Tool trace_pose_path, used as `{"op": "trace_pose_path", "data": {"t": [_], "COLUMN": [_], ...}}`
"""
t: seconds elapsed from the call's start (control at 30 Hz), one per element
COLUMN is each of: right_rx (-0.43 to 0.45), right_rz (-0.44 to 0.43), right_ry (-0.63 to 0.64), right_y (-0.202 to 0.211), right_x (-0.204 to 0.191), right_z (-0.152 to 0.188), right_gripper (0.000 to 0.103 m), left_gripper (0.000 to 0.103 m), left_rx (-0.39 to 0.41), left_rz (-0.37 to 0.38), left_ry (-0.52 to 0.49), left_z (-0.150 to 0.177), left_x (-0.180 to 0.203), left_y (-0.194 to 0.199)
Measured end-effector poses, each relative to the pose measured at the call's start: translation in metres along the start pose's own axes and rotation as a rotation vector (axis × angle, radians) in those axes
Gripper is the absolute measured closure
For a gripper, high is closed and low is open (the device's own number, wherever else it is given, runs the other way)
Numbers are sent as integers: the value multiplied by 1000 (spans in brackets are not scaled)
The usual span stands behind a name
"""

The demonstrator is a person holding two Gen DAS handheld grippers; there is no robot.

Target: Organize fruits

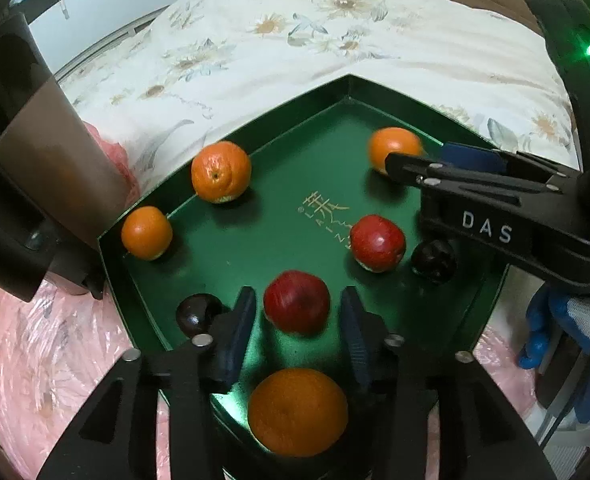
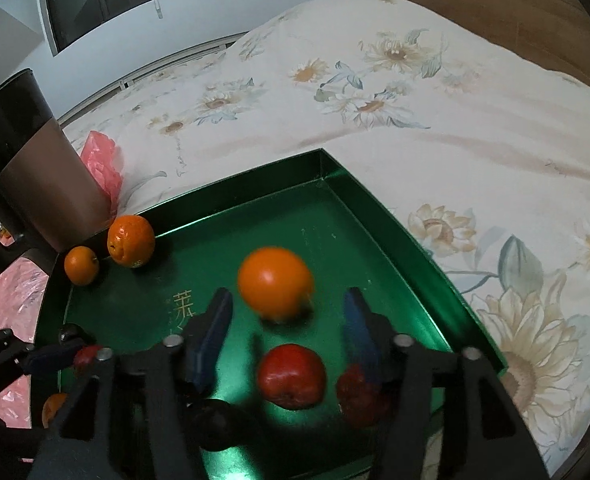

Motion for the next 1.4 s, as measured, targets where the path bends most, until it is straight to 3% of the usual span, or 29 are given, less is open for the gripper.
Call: {"op": "trace_pose_path", "data": {"t": [0.43,1.03,1.4], "right_rx": [52,98,93], "right_rz": [-27,-77,-117], "right_ry": [18,127,177], "right_y": [35,96,116], "right_x": [-30,-118,-173], "right_z": [5,40,67], "right_gripper": [11,2,0], "left_gripper": [51,37,8], "left_rx": [79,170,195], "left_rz": [-28,-104,-194], "left_ry": [33,153,268], "left_z": [5,60,110], "left_x": [-17,-89,-140], "left_y": [44,124,155]}}
Point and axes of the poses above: each gripper's, at about its wrist camera, not at the fingertips, and y roughly against the way its jaws point, x to its right, z to its underside, the point moved 6 cm from there along -y, roughly the way its jaws point, and after that the axes turned 15 degrees about -z, right-handed, at the moved point
